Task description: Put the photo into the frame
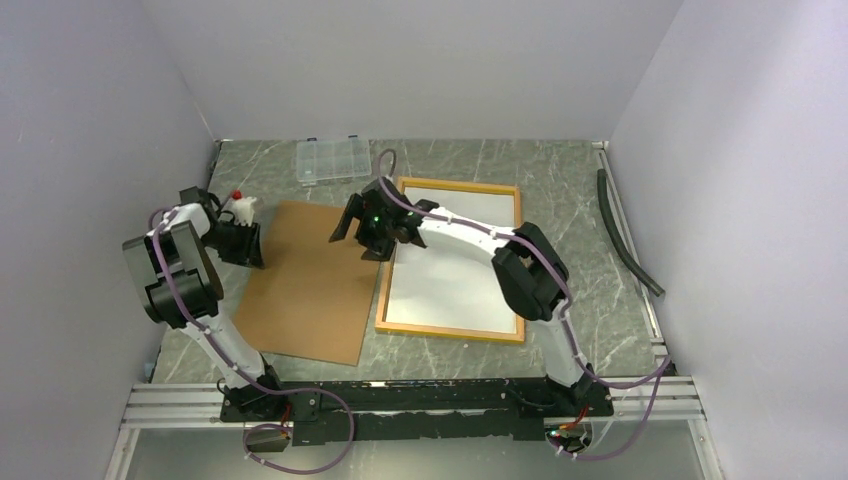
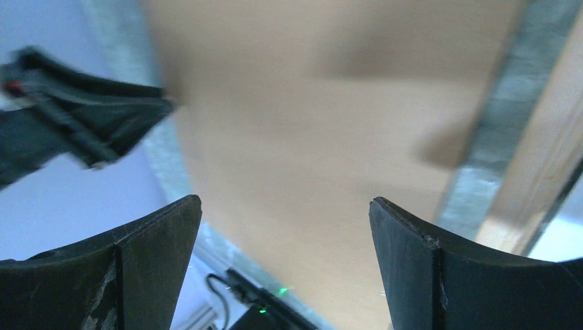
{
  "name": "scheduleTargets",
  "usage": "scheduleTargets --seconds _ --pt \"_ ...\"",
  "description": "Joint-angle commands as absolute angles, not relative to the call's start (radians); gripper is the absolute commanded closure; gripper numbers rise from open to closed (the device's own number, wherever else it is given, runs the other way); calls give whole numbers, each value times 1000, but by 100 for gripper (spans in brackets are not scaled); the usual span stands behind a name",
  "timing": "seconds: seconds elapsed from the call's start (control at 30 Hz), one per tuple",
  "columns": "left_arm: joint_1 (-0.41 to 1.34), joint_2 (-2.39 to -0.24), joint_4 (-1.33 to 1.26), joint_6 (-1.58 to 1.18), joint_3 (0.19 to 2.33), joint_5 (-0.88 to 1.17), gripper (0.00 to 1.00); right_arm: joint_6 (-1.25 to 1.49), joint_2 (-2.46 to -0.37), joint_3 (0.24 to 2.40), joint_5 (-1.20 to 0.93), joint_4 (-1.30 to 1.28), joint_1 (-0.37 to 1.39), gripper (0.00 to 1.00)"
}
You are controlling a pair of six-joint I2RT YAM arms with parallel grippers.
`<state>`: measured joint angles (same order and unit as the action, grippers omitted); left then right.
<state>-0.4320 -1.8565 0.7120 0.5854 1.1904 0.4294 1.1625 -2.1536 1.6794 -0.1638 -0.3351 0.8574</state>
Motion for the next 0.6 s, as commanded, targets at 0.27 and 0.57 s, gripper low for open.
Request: scheduleTargets --seconds 0.27,0.57 --pt "-333 -1925 803 597 1173 384 61 1144 -2005 1712 -75 -412 853 3" --pt "-491 -1896 839 632 1239 404 61 982 -2202 1870 -12 -708 908 2"
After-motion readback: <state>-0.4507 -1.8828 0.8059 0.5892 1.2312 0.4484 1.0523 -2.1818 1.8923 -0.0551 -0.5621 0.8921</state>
